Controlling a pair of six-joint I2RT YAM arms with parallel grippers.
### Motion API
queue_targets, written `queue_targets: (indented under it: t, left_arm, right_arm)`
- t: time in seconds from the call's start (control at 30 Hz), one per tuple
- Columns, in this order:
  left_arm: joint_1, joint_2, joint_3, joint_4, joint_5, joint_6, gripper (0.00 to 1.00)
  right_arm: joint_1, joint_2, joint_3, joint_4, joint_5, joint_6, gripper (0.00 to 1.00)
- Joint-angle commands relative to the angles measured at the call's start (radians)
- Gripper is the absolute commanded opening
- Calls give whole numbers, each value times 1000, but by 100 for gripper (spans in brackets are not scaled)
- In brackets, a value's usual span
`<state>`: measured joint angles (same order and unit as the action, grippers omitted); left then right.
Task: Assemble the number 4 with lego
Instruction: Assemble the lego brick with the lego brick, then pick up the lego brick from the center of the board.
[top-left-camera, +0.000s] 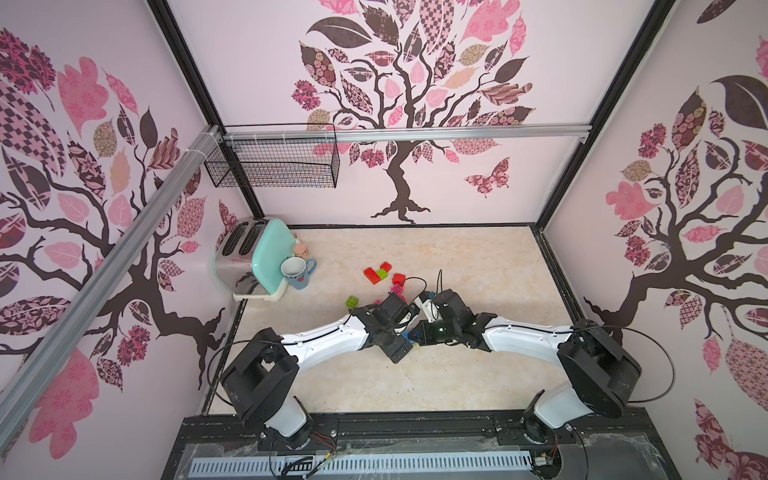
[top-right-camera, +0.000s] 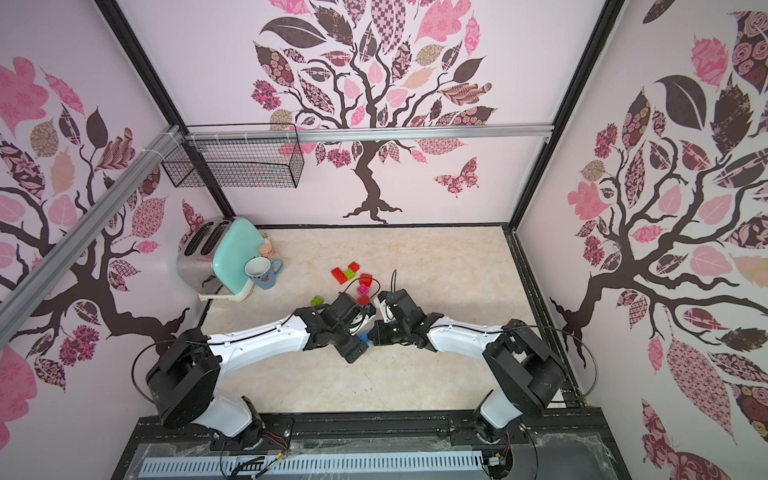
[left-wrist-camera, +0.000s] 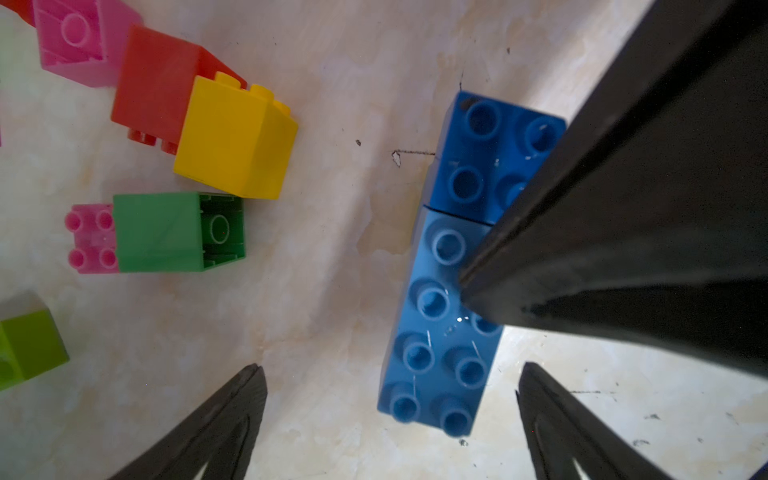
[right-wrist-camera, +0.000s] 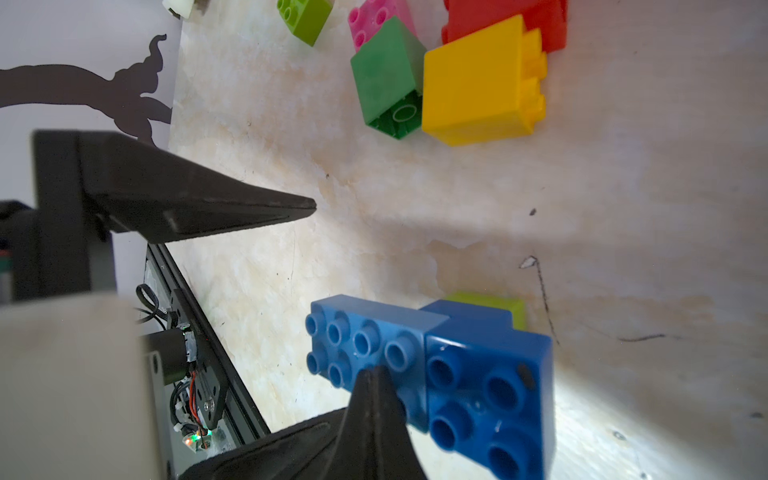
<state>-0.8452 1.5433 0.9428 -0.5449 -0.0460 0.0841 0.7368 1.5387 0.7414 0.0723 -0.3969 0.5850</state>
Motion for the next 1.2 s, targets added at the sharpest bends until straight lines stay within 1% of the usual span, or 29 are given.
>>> queue_targets:
  t: [0.0, 0.13, 0.23, 0.3, 0.4, 0.43, 0.47, 0.5, 0.53, 0.6, 0.67, 0.77, 0.8, 0.9, 1.0, 1.1, 1.17]
  left_arm:
    - [-3, -49, -17, 47, 9, 0, 98]
    - [-2, -132, -50, 71, 43, 8, 98]
    - [2, -272, -123, 158, 73, -18, 98]
    - [9, -359, -174, 208, 55, -43, 98]
    - [29, -470, -228, 275, -28, -95, 98]
    - [31, -505, -247, 312, -77, -130, 98]
    - [31, -537, -266, 364, -149, -190, 98]
    - [31, -563, -275, 388, -231, -256, 98]
    - [33, -590, -278, 391, -281, -301, 98]
    - [35, -624, -292, 422, -267, -268, 98]
    - [39, -625, -279, 414, -335, -299, 98]
    - [51, -601, -204, 294, -387, -349, 98]
    - [51, -599, -190, 273, -388, -348, 98]
    - [50, -612, -200, 292, -421, -362, 98]
    - [52, -624, -212, 298, -468, -392, 98]
    - [58, -614, -179, 205, -509, -403, 98]
    - [64, -600, -175, 167, -585, -453, 98]
  right_arm:
    - [-6, 23, -29, -125, 24, -40, 0]
    - [-6, 22, -20, -119, 22, -44, 2]
    - [-7, 11, -25, -117, 29, -44, 4]
    - [-6, 6, -25, -112, 29, -44, 5]
    - [-6, -3, -21, -100, 24, -46, 8]
    - [-6, -6, -18, -93, 19, -46, 10]
    - [-6, -10, -14, -88, 15, -49, 12]
    - [-6, -14, -10, -83, 10, -52, 15]
    - [-7, -20, 3, -80, 0, -61, 18]
    - [-6, -31, 30, -81, -17, -85, 25]
    - [-5, -52, 78, -95, -31, -114, 33]
    - [-6, -74, 144, -138, -36, -146, 44]
    - [-6, -78, 158, -150, -28, -151, 47]
    - [-7, -76, 196, -170, 52, -168, 56]
    - [-6, -31, 244, -204, 206, -199, 61]
    - [-5, 84, 365, -328, 331, -261, 63]
    - [-6, 156, 446, -386, 374, -283, 66]
